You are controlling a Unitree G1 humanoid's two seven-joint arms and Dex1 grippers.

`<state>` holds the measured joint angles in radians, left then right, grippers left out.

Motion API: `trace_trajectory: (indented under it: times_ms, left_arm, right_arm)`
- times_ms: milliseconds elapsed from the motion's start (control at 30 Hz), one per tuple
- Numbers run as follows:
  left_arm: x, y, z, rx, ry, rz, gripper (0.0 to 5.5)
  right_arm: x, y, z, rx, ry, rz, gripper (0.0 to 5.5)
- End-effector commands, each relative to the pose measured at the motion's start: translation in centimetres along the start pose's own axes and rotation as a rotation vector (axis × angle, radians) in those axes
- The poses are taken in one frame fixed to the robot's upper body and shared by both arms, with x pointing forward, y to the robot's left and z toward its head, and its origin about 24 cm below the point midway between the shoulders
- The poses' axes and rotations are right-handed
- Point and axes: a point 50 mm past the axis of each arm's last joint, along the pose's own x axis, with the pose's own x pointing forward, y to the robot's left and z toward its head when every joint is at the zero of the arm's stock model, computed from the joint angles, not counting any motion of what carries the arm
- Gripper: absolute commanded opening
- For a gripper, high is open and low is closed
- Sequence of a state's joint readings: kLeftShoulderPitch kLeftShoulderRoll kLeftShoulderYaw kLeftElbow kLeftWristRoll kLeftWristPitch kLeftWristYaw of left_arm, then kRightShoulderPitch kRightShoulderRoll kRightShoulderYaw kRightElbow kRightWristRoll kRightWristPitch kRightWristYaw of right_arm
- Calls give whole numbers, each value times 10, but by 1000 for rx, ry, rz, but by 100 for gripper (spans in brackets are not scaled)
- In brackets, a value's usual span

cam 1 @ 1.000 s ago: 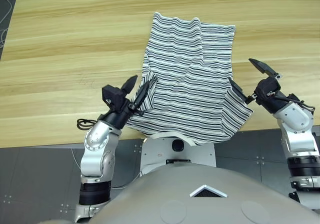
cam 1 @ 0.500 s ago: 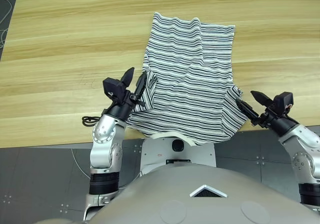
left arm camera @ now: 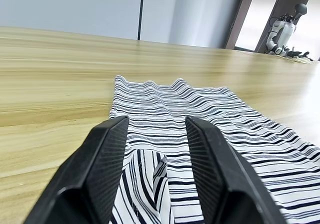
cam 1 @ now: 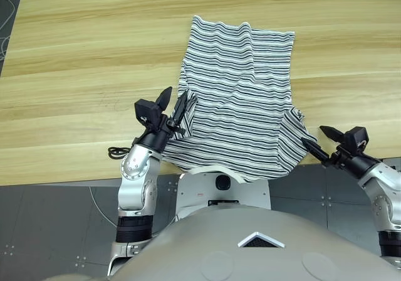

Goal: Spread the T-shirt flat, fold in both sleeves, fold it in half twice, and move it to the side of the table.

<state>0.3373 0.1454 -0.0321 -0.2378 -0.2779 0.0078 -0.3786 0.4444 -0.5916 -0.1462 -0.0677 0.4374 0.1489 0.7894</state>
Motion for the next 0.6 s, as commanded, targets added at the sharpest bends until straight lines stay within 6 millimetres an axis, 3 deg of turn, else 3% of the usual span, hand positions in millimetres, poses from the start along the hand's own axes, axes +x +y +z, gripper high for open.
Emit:
trace_trajectory:
  times_ms: [33,167,233,600]
  left_arm:
    - [3,1,-1,13,1,4,212]
    - [3,1,-2,15,3,5,212]
    - [2,1,-2,15,5,5,214]
    - [2,1,-4,14,8,8,214]
  right_arm:
    - [-4,1,-1,33,7,6,381]
    - [-6,3,-3,57,14,4,381]
    - [-6,5,-5,68,15,11,354]
    - [-7,14,-11,65,45,60,144]
